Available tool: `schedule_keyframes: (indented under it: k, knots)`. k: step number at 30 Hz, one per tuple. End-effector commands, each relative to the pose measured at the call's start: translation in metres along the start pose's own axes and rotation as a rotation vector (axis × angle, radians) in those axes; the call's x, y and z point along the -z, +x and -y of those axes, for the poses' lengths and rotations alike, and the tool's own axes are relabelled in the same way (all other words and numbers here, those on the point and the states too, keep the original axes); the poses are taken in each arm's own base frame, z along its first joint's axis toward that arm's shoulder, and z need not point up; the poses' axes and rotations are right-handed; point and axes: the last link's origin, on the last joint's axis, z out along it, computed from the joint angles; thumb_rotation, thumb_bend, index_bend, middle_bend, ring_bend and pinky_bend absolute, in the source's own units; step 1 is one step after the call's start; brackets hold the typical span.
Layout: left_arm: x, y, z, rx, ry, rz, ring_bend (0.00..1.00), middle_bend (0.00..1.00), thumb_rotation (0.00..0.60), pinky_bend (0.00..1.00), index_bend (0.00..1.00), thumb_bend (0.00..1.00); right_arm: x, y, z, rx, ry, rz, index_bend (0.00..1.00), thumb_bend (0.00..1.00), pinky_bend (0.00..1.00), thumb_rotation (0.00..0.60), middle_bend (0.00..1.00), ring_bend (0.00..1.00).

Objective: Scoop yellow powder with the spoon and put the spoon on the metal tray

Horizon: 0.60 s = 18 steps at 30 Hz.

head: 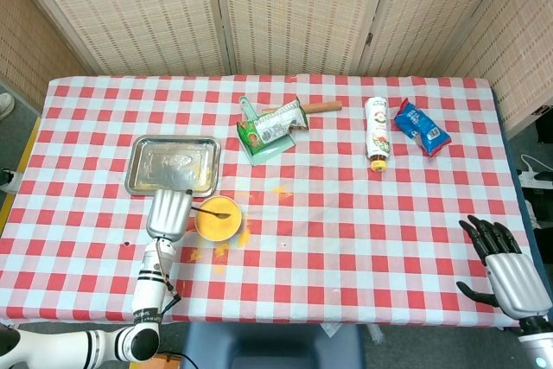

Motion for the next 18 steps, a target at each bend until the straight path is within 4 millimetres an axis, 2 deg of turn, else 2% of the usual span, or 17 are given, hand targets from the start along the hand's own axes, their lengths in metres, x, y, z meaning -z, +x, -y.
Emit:
schedule_keyframes:
  k: [1,9,18]
  knots:
    - [0.008,-0.004,0.001,-0.010,-0.007,0.011,1.00,1.00,0.600,1.00,0.97,0.81,0.001,0.000,0.001,0.000,0.008,0.001,0.00,0.11,0.00,0.600,0.00,0.00]
    - [0.008,-0.016,0.000,-0.068,0.000,0.031,1.00,1.00,0.600,1.00,0.97,0.81,0.004,0.002,0.001,-0.004,0.013,-0.009,0.00,0.11,0.00,0.600,0.00,0.00]
    - [-0.012,-0.020,0.007,-0.083,0.054,0.017,1.00,1.00,0.600,1.00,0.97,0.80,0.002,0.002,-0.001,-0.004,0.000,-0.011,0.00,0.11,0.00,0.600,0.00,0.00]
